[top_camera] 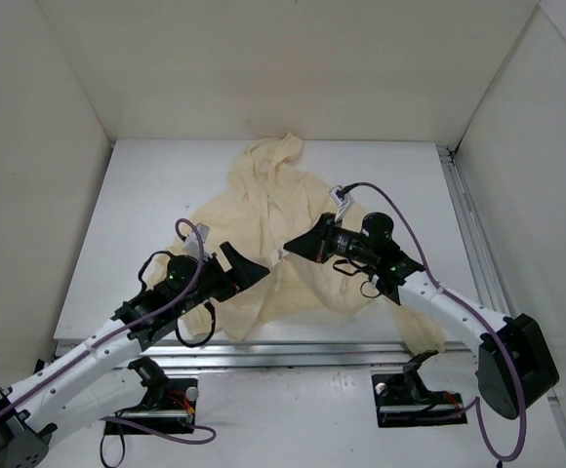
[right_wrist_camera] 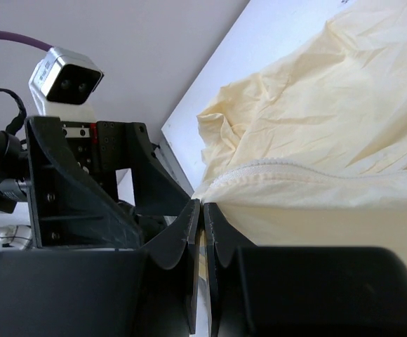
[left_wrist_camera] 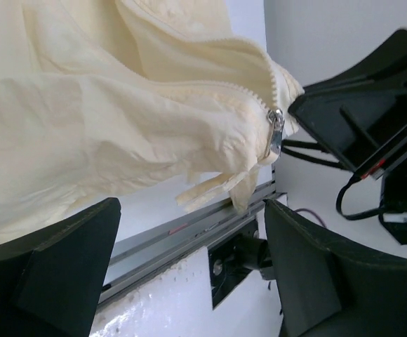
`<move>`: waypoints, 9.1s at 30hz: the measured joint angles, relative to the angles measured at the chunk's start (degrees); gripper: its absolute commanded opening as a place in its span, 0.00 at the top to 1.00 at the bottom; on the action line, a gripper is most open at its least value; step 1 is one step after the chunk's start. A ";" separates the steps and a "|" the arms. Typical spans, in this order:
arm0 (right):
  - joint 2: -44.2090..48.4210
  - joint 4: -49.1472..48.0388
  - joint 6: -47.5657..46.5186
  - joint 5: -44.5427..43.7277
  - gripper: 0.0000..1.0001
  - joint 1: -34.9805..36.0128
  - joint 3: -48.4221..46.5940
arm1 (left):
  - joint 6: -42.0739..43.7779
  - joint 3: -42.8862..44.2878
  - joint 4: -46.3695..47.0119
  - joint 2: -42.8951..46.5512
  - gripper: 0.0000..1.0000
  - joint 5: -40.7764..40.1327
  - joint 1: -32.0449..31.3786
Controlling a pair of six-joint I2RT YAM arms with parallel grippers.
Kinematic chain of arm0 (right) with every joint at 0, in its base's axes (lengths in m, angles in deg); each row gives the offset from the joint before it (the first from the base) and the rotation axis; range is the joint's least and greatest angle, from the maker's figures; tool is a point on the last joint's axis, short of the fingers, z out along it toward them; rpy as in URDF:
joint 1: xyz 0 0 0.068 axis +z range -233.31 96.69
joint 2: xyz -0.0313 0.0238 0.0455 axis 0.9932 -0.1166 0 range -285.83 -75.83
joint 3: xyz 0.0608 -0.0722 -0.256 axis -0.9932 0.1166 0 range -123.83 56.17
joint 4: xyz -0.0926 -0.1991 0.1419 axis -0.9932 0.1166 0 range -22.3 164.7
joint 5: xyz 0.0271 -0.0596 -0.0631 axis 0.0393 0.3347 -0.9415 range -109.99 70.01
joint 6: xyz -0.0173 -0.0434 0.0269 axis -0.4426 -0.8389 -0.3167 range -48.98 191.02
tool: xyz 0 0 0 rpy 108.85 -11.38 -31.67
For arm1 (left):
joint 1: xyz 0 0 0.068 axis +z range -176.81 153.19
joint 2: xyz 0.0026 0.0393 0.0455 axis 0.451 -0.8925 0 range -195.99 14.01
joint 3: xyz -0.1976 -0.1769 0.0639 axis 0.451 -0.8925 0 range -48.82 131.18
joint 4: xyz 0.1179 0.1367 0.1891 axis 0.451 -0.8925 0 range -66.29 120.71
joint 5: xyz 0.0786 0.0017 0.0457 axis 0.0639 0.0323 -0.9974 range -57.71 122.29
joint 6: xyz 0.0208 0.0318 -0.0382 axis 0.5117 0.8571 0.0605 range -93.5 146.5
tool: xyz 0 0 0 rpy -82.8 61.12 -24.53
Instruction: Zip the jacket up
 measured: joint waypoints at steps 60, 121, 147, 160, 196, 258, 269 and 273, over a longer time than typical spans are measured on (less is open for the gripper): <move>2.54 -2.56 -1.14 -1.22 1.00 1.62 3.08 | -14.71 -10.58 35.21 -11.93 0.54 5.79 3.93; 0.17 7.58 -2.71 -6.84 1.00 3.63 -2.32 | -11.28 -11.06 45.83 -15.37 1.00 12.57 4.39; 3.76 45.70 -13.75 -16.85 0.51 1.66 -25.07 | -15.04 -11.21 45.07 -12.55 1.00 13.33 4.57; 2.47 58.10 -9.16 -16.61 0.54 9.64 -27.58 | -15.02 -10.56 44.13 -13.75 1.00 13.31 4.57; -4.92 56.85 -7.13 -15.28 1.00 14.10 -28.61 | -14.43 -9.44 43.45 -13.90 1.00 13.60 4.57; -18.23 55.54 -5.73 -10.47 1.00 10.36 -37.07 | 2.14 -3.06 37.11 -15.82 1.00 26.25 4.79; -21.70 53.33 -5.57 -12.00 1.00 11.78 -38.07 | 2.08 -2.49 37.16 -17.29 1.00 27.65 4.09; -24.20 52.30 -5.81 -12.59 0.98 13.09 -38.77 | 2.12 -1.57 38.36 -16.37 1.00 28.85 3.04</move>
